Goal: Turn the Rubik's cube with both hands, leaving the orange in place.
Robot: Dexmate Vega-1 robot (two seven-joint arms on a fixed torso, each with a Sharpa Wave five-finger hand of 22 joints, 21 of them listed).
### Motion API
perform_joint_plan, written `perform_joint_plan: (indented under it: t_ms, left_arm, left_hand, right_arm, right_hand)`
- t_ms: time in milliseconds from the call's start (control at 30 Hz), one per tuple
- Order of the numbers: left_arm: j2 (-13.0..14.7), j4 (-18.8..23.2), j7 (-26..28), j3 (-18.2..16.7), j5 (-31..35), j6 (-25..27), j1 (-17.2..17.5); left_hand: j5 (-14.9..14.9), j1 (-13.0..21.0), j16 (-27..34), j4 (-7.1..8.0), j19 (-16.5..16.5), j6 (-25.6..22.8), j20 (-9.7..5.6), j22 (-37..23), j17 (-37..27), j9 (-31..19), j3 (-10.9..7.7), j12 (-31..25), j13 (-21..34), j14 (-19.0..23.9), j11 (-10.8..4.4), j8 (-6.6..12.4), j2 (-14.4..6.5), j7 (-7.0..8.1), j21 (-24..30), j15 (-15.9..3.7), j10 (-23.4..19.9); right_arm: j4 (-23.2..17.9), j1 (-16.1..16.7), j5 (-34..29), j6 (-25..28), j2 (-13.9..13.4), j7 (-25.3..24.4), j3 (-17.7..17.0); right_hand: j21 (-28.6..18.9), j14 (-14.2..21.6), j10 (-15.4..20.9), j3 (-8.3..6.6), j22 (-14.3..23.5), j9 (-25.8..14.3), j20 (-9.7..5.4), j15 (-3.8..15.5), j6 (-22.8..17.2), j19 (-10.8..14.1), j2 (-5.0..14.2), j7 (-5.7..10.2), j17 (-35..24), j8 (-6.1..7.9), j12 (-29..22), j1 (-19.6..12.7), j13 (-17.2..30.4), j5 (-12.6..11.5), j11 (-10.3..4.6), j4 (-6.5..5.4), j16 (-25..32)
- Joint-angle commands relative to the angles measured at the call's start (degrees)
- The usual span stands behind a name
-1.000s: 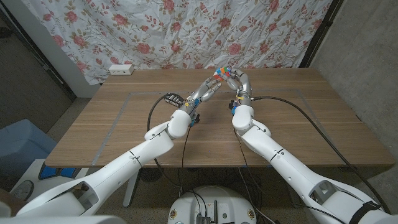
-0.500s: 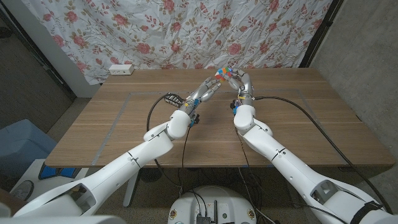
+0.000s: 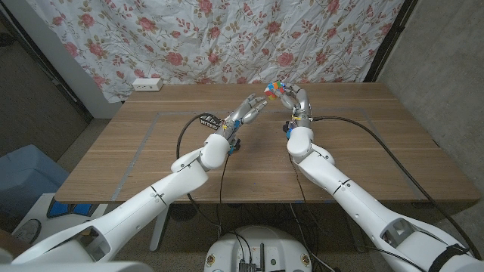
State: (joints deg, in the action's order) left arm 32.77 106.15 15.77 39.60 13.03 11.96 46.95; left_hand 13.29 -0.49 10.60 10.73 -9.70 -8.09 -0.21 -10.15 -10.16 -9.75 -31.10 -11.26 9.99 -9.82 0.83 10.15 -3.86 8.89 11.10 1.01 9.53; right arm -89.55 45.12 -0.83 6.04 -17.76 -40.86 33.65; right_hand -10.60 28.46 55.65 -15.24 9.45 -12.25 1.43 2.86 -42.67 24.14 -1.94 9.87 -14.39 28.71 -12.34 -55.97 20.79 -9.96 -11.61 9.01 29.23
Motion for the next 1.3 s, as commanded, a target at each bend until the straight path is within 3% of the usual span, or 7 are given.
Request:
perform_joint_plan:
  t_ms: [33,267,700,867,1300]
  left_arm:
    - [1.9,2.5,0.0,-1.9,-0.4,0.4,0.8]
    - [2.4,3.2,0.4,-3.4,-1.5,-0.6,1.5]
    - [2.1,3.4,3.4,-6.7,-4.5,-2.8,3.6]
    - [1.2,2.2,4.7,-7.9,-6.8,-4.8,4.6]
    - [1.1,0.5,5.7,-10.4,-10.9,-9.2,6.0]
  left_hand:
    - [0.0,0.3,0.1,-0.17,0.0,0.3,0.27,0.0,-0.1,-0.1,-0.55,-0.3,0.1,-5.0,0.13,-0.04,-6.3,0.06,0.5,-0.29,-0.3]
    - [0.0,0.3,0.1,-0.23,0.4,0.4,0.44,0.0,-0.1,-0.1,-0.62,-0.3,0.1,-4.8,0.01,-0.05,-6.2,0.06,0.6,-0.36,-0.6]
    - [0.0,0.4,0.3,-0.35,1.6,1.2,0.56,0.1,-0.1,-0.1,-0.78,-0.4,0.1,-4.0,-0.58,-0.21,-6.1,0.19,0.9,-0.59,-1.2]
    - [-0.1,0.4,0.4,-0.42,2.1,1.4,-0.26,0.1,0.0,-0.1,-0.87,-0.5,0.1,-3.3,-0.68,-0.19,-6.0,0.04,1.0,-0.51,-1.6]
    - [-0.1,0.5,0.4,-0.59,2.8,2.0,-0.2,0.2,0.0,-0.1,-1.01,-0.6,0.1,-2.6,-0.51,-0.26,-5.9,-0.91,1.0,-0.75,-2.4]
  right_arm:
    - [-1.4,0.1,0.4,2.0,-1.4,1.1,-0.6]
    - [-2.2,0.1,0.2,2.6,-2.6,1.8,-0.7]
    - [-5.9,0.8,-2.7,4.7,-7.1,4.6,0.0]
    - [-6.9,1.0,-3.8,5.2,-8.6,5.6,0.3]
    - [-10.9,1.6,-7.1,7.0,-13.6,10.7,0.9]
  right_hand:
    - [-0.2,-0.3,0.5,0.09,0.2,-0.2,0.24,7.76,-2.4,0.1,3.34,2.88,-0.1,0.05,-0.2,-2.4,0.1,-0.4,-0.77,-0.37,-0.1]
    - [-0.2,-0.4,0.2,0.22,0.2,-0.1,0.33,7.68,-2.1,0.1,3.3,2.88,-0.1,-0.11,-0.1,-2.2,0.1,-0.4,-0.76,-0.45,-0.2]
    - [-0.1,-1.1,-0.7,0.51,0.2,0.0,0.56,7.68,-0.9,-0.3,3.37,2.89,-0.3,-0.77,0.0,-1.7,0.3,-0.4,-0.73,-0.54,-0.3]
    - [-0.1,-1.5,-1.1,0.72,0.2,0.0,0.83,7.49,-0.7,-0.5,3.38,2.89,-0.3,-0.91,0.0,-1.3,0.5,-0.3,-0.73,-0.69,-0.4]
    - [-0.1,-2.2,-2.0,1.02,0.2,0.2,1.12,7.47,0.1,-0.9,3.31,2.9,-0.4,-1.47,0.1,-0.8,0.6,-0.4,-0.74,-0.65,-0.6]
